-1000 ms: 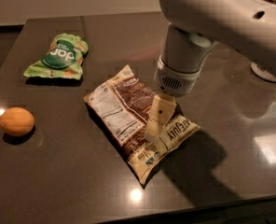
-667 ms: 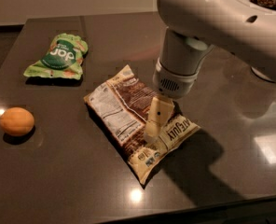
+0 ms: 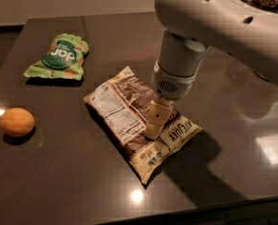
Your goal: Pick brown chip bag
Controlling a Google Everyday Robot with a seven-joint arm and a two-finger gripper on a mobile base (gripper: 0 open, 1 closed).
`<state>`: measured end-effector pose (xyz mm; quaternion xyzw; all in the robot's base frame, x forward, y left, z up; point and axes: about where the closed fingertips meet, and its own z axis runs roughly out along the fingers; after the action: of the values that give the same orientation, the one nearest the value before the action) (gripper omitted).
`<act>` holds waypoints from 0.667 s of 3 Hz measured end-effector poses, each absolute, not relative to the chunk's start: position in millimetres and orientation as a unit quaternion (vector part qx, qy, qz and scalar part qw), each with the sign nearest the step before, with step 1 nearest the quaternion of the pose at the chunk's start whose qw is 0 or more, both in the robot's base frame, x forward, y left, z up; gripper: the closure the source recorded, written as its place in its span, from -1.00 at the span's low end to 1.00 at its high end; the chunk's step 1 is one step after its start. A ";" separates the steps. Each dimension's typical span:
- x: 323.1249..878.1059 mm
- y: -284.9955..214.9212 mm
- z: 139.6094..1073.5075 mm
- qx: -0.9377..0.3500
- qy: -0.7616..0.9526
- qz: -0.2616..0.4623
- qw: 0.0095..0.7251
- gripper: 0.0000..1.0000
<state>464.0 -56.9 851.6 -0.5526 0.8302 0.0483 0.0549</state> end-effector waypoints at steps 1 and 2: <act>460.0 -52.6 856.7 -0.557 0.827 0.053 0.057 0.22; 455.0 -46.8 871.5 -0.566 0.819 0.061 0.069 0.68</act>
Offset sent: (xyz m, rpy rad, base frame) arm -0.0162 0.0167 0.0407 0.0732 -0.0238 0.0664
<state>455.0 -46.8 871.5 -0.5663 0.8190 0.0612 0.0692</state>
